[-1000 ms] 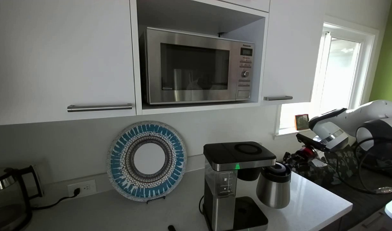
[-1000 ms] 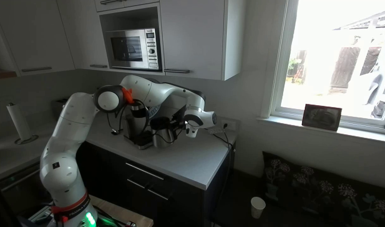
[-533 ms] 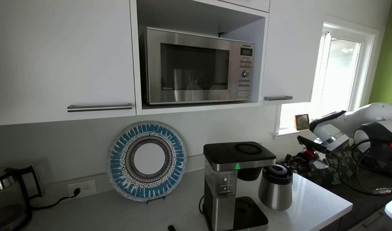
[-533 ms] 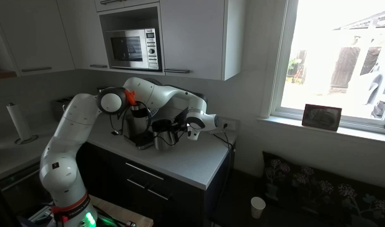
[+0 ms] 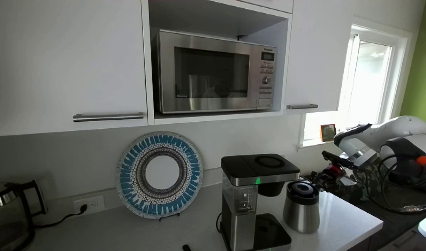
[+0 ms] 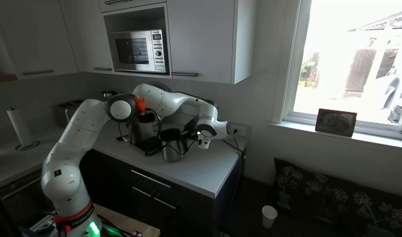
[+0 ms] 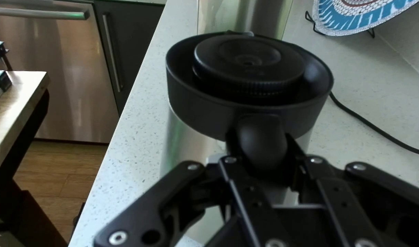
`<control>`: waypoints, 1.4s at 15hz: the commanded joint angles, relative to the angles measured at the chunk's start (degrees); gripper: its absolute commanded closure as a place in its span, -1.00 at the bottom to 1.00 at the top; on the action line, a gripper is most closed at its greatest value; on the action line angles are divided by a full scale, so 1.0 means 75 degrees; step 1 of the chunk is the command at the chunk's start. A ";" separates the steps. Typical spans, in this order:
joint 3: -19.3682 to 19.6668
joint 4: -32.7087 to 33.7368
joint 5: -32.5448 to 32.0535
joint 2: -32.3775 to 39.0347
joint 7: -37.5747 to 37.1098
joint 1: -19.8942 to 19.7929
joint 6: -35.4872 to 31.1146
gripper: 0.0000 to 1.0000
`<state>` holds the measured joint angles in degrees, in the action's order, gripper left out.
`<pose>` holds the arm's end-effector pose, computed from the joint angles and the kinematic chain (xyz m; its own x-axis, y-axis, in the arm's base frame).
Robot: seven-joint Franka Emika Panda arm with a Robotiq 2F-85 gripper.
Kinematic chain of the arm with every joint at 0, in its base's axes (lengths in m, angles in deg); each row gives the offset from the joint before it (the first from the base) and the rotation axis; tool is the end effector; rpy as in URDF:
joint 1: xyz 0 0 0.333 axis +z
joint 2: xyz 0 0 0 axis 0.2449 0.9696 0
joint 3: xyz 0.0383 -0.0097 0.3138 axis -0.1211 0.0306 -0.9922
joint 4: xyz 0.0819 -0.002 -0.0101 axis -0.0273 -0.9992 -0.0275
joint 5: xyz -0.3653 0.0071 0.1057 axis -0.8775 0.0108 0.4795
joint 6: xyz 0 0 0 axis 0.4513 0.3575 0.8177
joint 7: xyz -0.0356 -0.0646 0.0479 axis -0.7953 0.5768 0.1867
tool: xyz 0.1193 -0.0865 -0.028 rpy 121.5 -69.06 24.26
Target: Remove the kettle from the coffee maker
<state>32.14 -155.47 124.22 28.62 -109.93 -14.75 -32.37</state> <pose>0.5133 -0.3128 0.3024 0.0426 -0.4096 -0.9112 -0.9923 0.0892 -0.0865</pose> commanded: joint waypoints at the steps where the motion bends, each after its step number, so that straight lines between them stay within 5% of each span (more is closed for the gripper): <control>1: 0.0021 0.0434 -0.0174 0.0175 0.0042 -0.0157 0.0562 0.84; 11: 0.0085 0.0741 -0.0554 0.0286 0.0031 -0.0200 0.0591 0.64; 12: 0.0081 0.0743 -0.0554 0.0295 0.0039 -0.0208 0.0586 0.55; 14: 0.0078 0.0756 -0.0553 0.0308 0.0046 -0.0228 0.0585 0.05; 17: 0.0075 0.0804 -0.0548 0.0292 0.0067 -0.0271 0.0629 -0.14; 19: 0.0070 0.0852 -0.0558 0.0264 0.0095 -0.0279 0.0660 -0.66; 21: 0.0122 0.0860 -0.0686 0.0161 0.0100 -0.0210 0.0559 -0.97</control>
<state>32.64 -150.30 120.56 30.05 -109.86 -16.25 -29.34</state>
